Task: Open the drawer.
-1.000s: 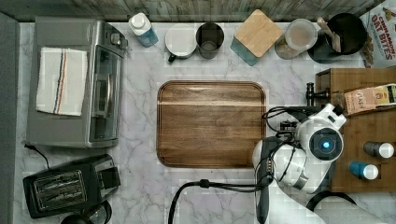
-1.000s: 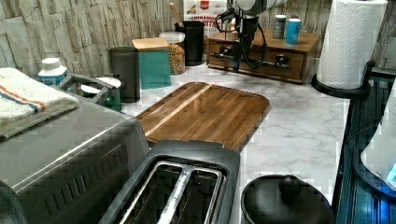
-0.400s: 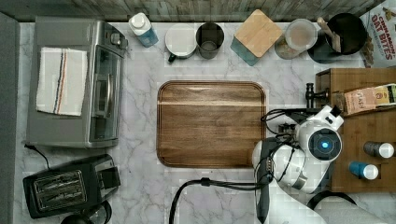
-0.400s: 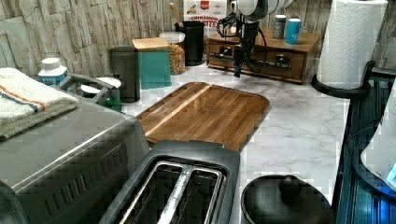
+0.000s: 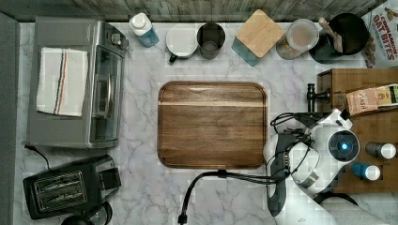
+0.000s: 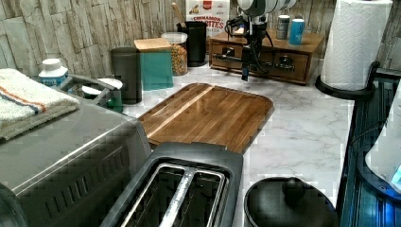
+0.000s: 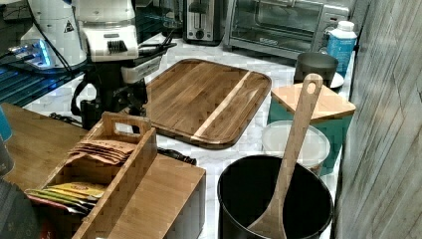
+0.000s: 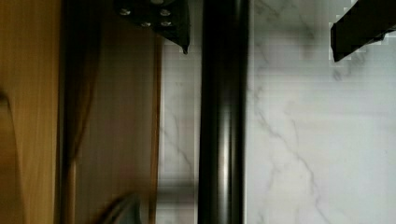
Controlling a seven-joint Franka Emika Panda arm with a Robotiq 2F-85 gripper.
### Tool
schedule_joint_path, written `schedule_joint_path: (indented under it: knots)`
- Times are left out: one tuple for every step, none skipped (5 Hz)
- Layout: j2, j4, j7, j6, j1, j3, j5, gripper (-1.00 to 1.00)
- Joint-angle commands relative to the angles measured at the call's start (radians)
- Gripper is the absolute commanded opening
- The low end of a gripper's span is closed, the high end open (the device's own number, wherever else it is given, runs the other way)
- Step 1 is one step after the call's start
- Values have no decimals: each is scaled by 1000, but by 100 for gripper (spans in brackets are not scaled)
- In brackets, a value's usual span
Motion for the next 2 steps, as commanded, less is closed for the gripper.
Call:
schedule_joint_path:
  knots:
    - [-123, -160, 110, 54, 69, 117, 155, 100]
    - [-161, -174, 130, -7, 93, 164, 200, 100]
